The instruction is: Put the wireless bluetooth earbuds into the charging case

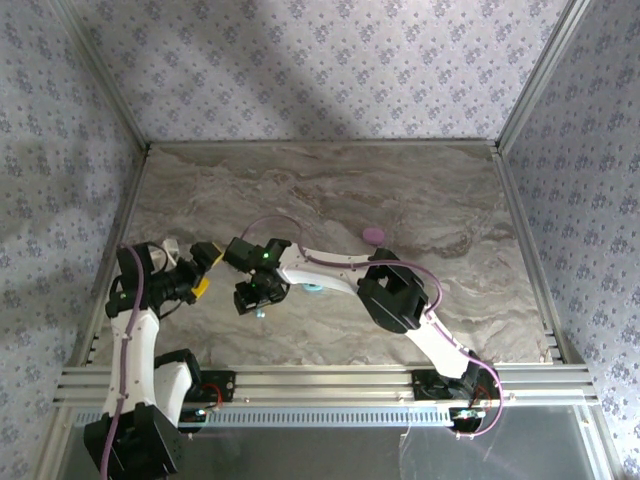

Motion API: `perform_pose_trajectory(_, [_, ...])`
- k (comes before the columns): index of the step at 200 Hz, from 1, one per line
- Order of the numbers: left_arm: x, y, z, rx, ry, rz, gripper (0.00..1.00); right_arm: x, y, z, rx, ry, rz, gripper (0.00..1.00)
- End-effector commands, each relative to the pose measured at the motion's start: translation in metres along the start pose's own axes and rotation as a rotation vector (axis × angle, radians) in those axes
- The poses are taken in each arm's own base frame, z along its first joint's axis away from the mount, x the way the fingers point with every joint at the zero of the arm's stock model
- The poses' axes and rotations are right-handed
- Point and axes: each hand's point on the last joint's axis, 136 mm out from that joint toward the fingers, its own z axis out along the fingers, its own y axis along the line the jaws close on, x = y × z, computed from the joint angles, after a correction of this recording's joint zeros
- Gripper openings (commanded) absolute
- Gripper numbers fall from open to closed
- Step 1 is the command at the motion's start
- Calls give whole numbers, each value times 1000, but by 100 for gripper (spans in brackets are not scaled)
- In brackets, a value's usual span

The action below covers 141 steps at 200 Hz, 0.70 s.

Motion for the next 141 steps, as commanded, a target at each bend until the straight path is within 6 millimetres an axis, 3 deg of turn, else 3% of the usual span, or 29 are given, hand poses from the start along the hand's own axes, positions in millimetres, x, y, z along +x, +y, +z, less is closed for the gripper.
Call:
perform_pose_trajectory(1, [-13,-22,-16,20,-20,60,100,1,-8,-10,129,-26,-35,45])
perform_pose_trajectory(35, [-25,-35,-22,34,3,43,100,3,-11,-17,224,-47,-59,39])
perform_pose_trajectory(61, [-28,-32,-22,29,-6,28,100,3,-8,-18,253,-48,-70,33])
perform_pose_trajectory(141, [-32,-19,-26,-6,-48,18,100,6,-9,4,283,11,-62,30])
